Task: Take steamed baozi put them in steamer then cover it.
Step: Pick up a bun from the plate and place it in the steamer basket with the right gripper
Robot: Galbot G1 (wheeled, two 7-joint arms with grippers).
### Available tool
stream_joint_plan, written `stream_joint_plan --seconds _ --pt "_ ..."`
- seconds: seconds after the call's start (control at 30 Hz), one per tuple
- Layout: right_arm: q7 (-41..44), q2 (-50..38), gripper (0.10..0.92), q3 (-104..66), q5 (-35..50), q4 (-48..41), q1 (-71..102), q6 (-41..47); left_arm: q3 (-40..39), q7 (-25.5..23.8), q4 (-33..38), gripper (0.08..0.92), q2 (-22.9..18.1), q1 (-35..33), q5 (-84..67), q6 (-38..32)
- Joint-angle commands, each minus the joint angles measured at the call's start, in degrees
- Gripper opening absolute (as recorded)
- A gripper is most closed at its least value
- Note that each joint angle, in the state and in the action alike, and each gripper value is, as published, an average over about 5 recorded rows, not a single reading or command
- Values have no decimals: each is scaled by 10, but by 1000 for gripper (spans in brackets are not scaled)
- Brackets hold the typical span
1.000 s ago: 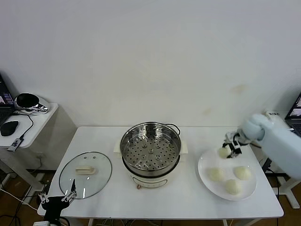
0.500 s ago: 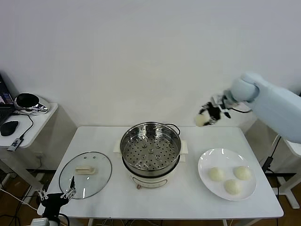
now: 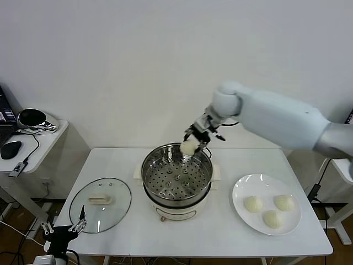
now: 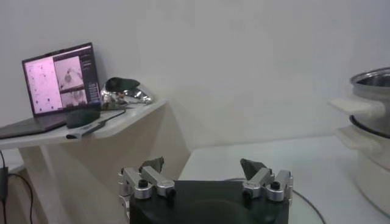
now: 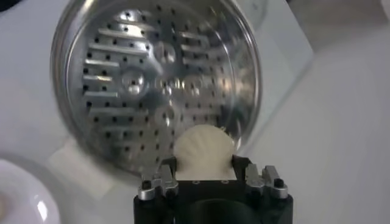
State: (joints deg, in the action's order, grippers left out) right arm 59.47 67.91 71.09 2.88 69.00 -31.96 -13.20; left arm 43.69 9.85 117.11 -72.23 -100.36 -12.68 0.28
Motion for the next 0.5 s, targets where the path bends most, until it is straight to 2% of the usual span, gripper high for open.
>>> stream_joint_plan --seconds 0.03,0.27,0.5 --pt "-9 78 577 43 -76 -38 5 -103 3 0 1 823 0 -4 -1 -1" --pt "-37 91 577 35 -141 -102 32 -156 5 1 2 823 -1 -5 -3 -2" --pt "-52 99 577 26 -174 -133 49 -171 4 1 2 823 -1 -3 -4 -2"
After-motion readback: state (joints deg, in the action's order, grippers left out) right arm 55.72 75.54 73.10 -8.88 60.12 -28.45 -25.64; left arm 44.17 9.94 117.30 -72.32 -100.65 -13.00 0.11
